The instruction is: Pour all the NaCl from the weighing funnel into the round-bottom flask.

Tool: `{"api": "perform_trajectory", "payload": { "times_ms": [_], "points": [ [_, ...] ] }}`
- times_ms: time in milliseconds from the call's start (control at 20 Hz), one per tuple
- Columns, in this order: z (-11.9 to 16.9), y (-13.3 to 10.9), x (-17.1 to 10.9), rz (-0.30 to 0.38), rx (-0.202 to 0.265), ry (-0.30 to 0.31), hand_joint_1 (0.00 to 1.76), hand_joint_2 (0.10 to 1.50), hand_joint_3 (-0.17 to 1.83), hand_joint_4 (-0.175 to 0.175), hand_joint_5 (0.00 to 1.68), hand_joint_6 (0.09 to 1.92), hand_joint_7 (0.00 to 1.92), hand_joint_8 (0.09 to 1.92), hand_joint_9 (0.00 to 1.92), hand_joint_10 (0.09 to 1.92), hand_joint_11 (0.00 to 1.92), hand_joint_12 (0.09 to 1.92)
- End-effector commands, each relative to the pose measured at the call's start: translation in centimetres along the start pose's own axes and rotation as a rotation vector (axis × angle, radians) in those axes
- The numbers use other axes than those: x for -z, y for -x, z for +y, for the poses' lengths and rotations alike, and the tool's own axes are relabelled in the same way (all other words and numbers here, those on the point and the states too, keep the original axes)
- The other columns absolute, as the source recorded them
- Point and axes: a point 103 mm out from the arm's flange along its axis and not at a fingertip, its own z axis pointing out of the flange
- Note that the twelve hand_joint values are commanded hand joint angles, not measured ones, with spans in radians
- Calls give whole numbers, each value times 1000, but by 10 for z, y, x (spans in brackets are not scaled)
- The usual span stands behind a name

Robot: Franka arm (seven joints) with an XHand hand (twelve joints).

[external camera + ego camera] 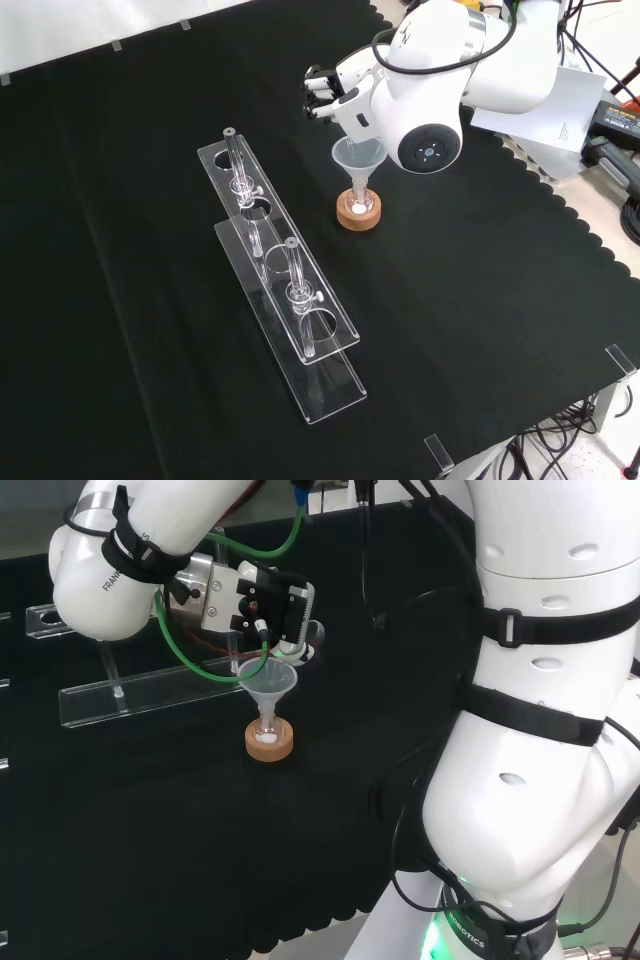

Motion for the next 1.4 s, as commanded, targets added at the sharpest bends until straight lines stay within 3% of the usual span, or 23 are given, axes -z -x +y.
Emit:
{"api": "perform_trajectory", "payload": {
  "times_ms": [50,400,700,1400],
  "points": [
    [0,1,-1,1,-2,-1,1113,731,522,175,1256,649,555,650,925,283,809,1016],
    [2,3,-6,46,-1,16,1113,731,521,175,1257,648,552,649,920,282,803,1017],
    [3,7,-9,125,4,76,1112,731,520,175,1257,647,554,651,921,284,800,1018],
    [13,18,-37,338,21,100,1112,732,519,175,1257,646,563,653,928,289,792,1024]
  ]
}}
